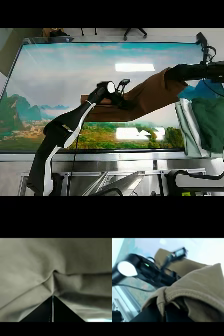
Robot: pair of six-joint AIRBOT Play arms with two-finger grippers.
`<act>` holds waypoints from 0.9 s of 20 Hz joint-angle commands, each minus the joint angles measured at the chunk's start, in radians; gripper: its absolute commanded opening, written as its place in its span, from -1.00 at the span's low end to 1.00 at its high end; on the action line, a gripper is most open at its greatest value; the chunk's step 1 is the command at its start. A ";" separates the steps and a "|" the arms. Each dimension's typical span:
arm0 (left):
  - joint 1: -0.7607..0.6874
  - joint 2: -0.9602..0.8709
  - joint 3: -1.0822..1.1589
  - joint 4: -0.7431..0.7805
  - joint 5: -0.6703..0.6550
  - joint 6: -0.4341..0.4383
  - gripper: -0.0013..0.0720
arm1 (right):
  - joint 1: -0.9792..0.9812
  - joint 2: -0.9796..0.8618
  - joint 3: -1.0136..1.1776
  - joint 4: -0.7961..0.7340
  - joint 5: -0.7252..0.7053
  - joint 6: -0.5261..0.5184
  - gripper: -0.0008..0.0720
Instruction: Fold the shirts.
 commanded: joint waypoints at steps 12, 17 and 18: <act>0.789 1.130 -0.303 -0.204 -0.257 0.184 -0.92 | 0.900 -0.430 0.011 0.065 -0.858 0.032 -0.11; 0.932 1.382 -0.592 -0.205 -0.162 0.240 -0.92 | 0.980 -0.442 0.013 0.302 -0.923 -0.360 0.16; 0.944 1.411 -0.640 -0.205 -0.145 0.240 -0.92 | 0.942 -0.412 0.013 0.291 -0.868 -0.359 0.16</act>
